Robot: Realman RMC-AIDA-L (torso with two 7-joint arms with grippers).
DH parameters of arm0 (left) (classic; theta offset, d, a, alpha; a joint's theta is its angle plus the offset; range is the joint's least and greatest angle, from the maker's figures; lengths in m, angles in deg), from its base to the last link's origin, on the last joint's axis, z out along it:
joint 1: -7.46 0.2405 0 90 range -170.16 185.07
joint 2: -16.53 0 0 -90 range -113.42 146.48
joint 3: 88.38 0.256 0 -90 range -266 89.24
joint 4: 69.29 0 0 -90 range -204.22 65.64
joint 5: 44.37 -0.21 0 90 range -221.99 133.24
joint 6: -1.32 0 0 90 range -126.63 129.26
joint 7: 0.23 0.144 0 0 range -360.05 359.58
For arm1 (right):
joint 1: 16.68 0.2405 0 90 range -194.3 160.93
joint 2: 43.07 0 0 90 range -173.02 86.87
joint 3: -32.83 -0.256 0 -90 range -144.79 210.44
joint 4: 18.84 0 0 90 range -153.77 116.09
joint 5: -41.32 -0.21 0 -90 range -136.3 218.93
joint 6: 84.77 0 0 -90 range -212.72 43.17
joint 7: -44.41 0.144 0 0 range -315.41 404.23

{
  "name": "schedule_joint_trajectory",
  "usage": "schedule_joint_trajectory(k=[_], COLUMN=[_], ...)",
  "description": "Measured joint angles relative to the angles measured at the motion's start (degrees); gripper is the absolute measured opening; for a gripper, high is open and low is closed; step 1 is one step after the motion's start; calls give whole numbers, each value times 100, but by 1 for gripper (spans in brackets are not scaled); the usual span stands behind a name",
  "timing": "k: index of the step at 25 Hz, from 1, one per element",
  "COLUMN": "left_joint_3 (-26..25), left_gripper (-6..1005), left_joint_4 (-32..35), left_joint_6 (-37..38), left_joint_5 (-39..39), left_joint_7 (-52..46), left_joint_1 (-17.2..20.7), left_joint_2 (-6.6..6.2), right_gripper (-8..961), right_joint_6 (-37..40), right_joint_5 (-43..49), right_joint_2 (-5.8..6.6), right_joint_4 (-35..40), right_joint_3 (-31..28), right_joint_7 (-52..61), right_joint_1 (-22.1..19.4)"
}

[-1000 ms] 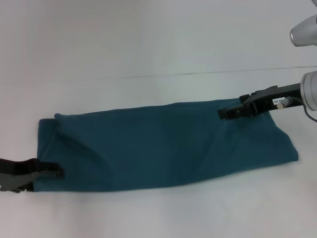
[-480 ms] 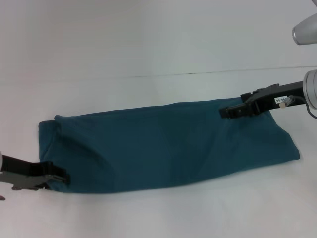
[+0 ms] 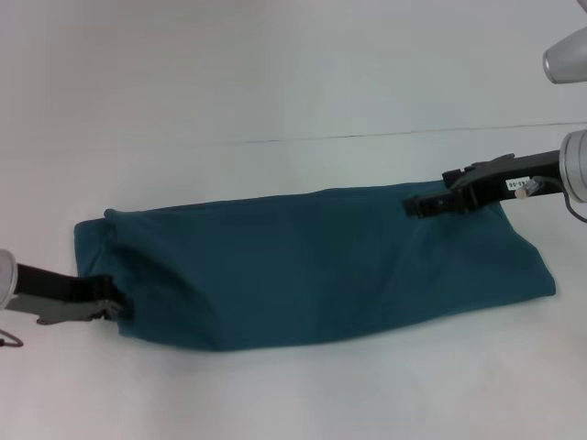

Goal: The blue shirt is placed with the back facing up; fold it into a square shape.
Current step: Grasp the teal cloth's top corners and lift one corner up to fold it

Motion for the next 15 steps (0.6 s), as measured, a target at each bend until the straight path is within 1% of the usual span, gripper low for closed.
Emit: schedule_joint_trajectory(k=[2, 3, 7, 9, 10, 11, 12, 14, 15], left_joint_3=[1, 1, -5, 10, 10, -6, -39, -47, -50], left_gripper=[152, 126, 108, 104, 104, 104, 104, 104, 104], left_joint_4=[1, -6, 16, 22, 22, 21, 12, 9, 7], left_joint_6=[18, 86, 178, 228, 228, 266, 347, 396, 433], left_joint_5=[42, 216, 646, 817, 817, 884, 1063, 1206, 1351], left_joint_7=[25, 105, 173, 179, 179, 179, 180, 180, 179], left_joint_1=[-14, -62, -114, -159, -159, -196, -281, -327, -362], left_joint_2=[-5, -36, -92, -144, -144, -177, -251, -298, -340], right_gripper=[836, 835, 830, 754, 716, 679, 641, 575, 546], right_joint_6=[-124, -185, -577, -903, -1047, -1133, -1269, -1572, -1710], right_joint_5=[-170, -318, -947, -1387, -1655, -1857, -2127, -2630, -2841], right_joint_2=[-1, -1, -14, -25, -29, -31, -32, -34, -37], right_joint_4=[-82, -152, -487, -821, -1015, -1176, -1417, -1903, -2119], right_joint_3=[-2, 0, 14, 34, 37, 38, 38, 40, 41], right_joint_7=[-83, -168, -647, -1082, -1381, -1637, -1988, -2764, -3092], right_joint_1=[-30, -54, -141, -178, -186, -193, -194, -181, -167])
